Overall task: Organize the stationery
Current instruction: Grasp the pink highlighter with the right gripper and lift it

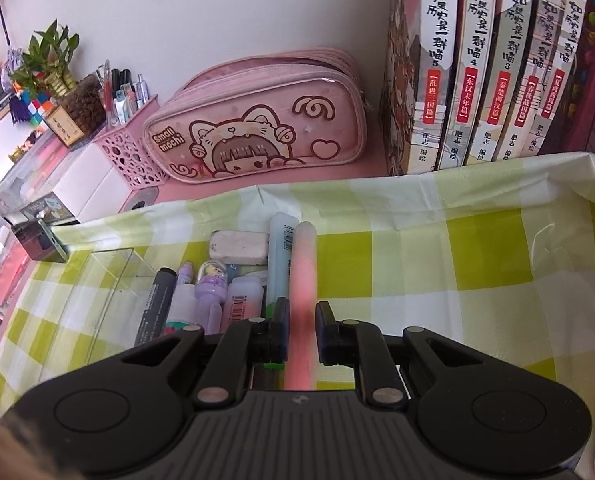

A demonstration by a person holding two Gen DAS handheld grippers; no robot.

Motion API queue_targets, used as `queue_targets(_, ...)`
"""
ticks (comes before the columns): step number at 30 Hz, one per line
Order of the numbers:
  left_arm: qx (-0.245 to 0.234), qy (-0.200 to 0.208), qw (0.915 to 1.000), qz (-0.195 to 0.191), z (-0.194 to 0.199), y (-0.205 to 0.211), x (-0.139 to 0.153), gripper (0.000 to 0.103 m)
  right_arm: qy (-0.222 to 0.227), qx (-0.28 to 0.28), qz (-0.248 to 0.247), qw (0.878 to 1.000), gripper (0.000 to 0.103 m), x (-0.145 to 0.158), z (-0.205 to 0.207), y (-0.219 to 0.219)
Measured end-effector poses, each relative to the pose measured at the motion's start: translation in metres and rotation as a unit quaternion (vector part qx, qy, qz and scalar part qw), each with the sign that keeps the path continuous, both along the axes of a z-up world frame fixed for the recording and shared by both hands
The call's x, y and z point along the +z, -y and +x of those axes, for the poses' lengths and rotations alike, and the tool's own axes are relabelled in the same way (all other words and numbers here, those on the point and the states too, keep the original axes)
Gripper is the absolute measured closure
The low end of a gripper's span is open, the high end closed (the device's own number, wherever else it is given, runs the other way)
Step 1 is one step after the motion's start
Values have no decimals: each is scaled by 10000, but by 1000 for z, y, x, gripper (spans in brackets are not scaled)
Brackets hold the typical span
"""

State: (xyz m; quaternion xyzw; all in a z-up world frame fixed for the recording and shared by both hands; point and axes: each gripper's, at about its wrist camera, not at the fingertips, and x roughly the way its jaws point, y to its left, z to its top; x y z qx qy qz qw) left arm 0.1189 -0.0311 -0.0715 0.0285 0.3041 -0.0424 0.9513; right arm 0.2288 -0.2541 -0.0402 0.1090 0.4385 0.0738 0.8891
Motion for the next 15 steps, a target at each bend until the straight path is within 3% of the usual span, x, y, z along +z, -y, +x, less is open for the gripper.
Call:
queue_targets(6,1,2,10000,2,0,0,0,30,-63,-94,319,9994,89,-8,0,11)
queue_targets(15,0,4,10000,4,0,0,0,30,281,-492,1151,9917,94,20,-20,21)
